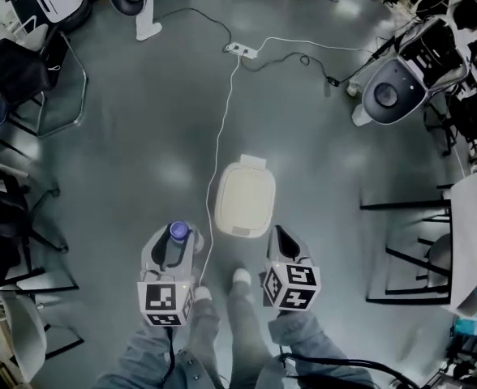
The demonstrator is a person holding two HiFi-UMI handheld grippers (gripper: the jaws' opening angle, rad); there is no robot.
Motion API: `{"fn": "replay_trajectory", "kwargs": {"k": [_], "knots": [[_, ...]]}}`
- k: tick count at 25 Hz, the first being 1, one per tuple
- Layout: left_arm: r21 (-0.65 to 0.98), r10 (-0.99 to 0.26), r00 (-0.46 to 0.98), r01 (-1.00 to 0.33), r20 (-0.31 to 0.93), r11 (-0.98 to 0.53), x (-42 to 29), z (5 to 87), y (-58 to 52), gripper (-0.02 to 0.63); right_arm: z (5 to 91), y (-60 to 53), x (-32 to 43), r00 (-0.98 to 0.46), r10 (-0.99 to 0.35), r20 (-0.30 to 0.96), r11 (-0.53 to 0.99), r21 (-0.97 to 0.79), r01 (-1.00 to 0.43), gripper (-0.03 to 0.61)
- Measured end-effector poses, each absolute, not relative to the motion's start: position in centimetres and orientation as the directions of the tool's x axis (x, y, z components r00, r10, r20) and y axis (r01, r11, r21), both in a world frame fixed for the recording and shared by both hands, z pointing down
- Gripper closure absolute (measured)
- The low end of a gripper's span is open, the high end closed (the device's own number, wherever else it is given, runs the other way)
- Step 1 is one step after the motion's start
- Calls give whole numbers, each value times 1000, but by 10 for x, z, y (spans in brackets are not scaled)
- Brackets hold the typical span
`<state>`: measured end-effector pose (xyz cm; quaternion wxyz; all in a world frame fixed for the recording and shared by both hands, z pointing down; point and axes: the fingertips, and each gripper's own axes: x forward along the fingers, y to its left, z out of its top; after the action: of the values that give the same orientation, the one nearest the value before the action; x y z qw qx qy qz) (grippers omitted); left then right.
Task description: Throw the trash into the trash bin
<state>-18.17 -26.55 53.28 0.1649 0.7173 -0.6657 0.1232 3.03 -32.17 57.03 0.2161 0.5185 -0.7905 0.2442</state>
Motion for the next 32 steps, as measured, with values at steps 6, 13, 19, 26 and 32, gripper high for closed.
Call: {"fn": "replay_trajectory", "kwargs": {"k": [6, 13, 19, 26, 32], "knots": [[93, -888, 94, -994, 451, -57, -184, 615, -238, 430, 657, -284, 40, -325, -665, 672, 278, -180, -943, 575], [106, -859, 93, -993, 504, -46, -184, 671, -217, 429, 708, -268, 49, -300, -647, 701, 248, -178, -952, 575], [110, -858, 105, -992, 502, -57, -185, 672, -217, 430, 724, -274, 38, -313, -637, 705, 279, -167, -946, 575], [93, -848, 89, -995, 522, -48, -201, 678, -214, 428, 750, -290, 16, -346, -635, 691, 297, -195, -935, 575], [80, -836, 68, -996, 544, -29, -213, 688, -203, 430, 783, -294, 7, -334, -614, 715, 306, -174, -936, 575]]}}
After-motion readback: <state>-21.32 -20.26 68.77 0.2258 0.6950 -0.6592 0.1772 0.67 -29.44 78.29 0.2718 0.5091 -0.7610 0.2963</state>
